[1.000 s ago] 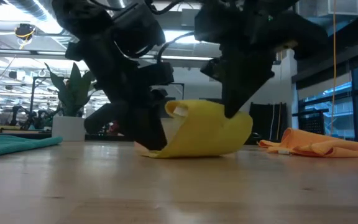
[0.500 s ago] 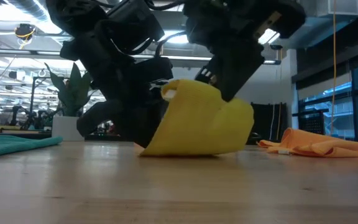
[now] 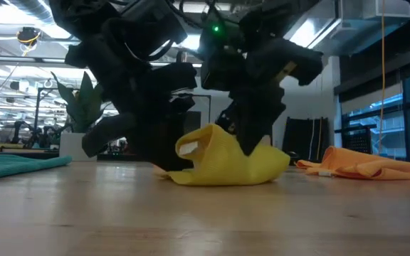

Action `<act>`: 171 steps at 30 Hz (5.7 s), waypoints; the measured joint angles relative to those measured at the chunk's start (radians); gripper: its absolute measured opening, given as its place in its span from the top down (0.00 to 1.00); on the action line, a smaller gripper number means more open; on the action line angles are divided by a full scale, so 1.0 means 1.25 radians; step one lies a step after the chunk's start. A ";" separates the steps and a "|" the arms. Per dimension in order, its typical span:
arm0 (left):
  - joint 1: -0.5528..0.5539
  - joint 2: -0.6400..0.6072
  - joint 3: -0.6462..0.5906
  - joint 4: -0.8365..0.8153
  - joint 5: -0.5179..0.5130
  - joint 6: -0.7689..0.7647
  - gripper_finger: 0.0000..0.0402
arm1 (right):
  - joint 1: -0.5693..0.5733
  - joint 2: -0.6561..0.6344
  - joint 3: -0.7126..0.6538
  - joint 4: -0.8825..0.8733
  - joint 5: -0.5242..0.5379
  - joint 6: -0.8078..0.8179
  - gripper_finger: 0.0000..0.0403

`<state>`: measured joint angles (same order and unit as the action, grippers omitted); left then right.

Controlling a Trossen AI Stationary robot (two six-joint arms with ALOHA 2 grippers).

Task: Roll microfiber towels into tight, uniform cylinder then place into a basket
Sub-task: Roll the yellow microfiber cloth, then put the rolled yellow microfiber cloth into the orange bin

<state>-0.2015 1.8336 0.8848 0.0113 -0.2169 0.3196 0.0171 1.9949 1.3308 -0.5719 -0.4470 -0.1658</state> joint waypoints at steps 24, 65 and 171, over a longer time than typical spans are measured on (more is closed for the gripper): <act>-0.078 -0.170 -0.002 -0.099 -0.089 -0.002 0.75 | -0.012 0.010 -0.001 0.029 0.009 -0.002 0.99; -0.027 -0.019 -0.001 0.035 0.088 0.024 0.75 | 0.018 0.006 0.101 -0.121 0.045 -0.040 0.72; 0.030 -0.091 -0.001 -0.107 -0.001 -0.185 0.75 | 0.266 -0.139 -0.234 0.371 0.569 0.039 0.72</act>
<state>-0.1645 1.7198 0.8837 -0.1220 -0.2178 0.0881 0.3498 1.8215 1.0387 -0.1077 0.2637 -0.1169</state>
